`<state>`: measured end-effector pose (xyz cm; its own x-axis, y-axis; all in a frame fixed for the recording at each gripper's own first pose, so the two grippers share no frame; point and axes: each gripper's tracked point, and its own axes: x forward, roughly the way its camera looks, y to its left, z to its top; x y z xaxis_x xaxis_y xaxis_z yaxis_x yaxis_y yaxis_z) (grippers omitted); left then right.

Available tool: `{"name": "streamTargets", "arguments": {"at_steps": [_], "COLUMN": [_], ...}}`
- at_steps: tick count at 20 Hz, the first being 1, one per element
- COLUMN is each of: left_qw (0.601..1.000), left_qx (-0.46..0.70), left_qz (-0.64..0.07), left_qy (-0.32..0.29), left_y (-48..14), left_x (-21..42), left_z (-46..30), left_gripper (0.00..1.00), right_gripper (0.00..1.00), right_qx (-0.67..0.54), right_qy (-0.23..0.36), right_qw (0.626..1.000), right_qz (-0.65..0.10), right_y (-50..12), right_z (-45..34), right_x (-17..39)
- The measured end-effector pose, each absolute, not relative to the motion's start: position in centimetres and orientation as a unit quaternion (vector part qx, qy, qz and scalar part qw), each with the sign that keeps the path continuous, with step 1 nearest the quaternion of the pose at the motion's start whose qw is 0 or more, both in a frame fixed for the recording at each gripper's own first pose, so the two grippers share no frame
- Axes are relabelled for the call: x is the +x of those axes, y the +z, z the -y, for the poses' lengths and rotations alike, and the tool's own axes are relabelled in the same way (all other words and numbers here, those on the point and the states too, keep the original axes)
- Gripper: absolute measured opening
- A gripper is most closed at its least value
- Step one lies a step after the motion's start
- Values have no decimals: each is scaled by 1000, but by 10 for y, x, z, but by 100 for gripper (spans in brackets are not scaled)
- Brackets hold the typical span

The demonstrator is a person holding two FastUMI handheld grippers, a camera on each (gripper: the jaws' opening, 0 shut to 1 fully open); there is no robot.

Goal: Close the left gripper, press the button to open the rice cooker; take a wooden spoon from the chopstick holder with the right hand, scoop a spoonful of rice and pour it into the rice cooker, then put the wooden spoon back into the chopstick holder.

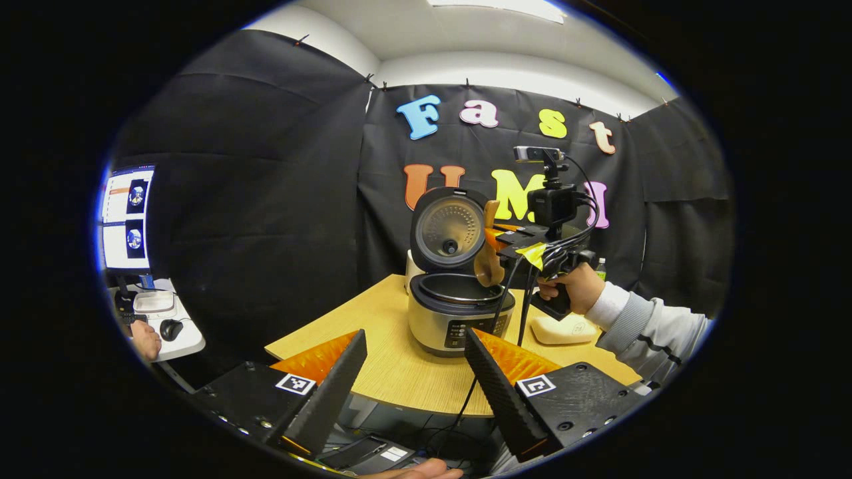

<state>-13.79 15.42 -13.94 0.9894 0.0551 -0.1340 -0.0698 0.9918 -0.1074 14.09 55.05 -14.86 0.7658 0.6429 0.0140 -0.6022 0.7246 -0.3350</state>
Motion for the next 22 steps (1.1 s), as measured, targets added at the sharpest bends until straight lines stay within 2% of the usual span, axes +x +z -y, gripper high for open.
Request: {"name": "streamTargets", "arguments": {"at_steps": [6,16,22], "left_qw": [996,994,996], "left_qx": [-56,-103,-77], "left_qz": [-63,-34,-17], "left_qy": [16,-34,-50], "left_y": [-132,-108,-90], "left_x": [-134,-128,-118], "left_z": [-127,-56,-23], "left_gripper": [95,95,94], "right_gripper": [11,11,11], "right_qx": [-112,-86,-73], "right_qy": [304,182,116], "right_qw": [944,977,988], "right_qz": [55,71,65], "right_y": [-123,-62,-62], "right_z": [-478,-266,-159], "right_x": [162,203,210]}}
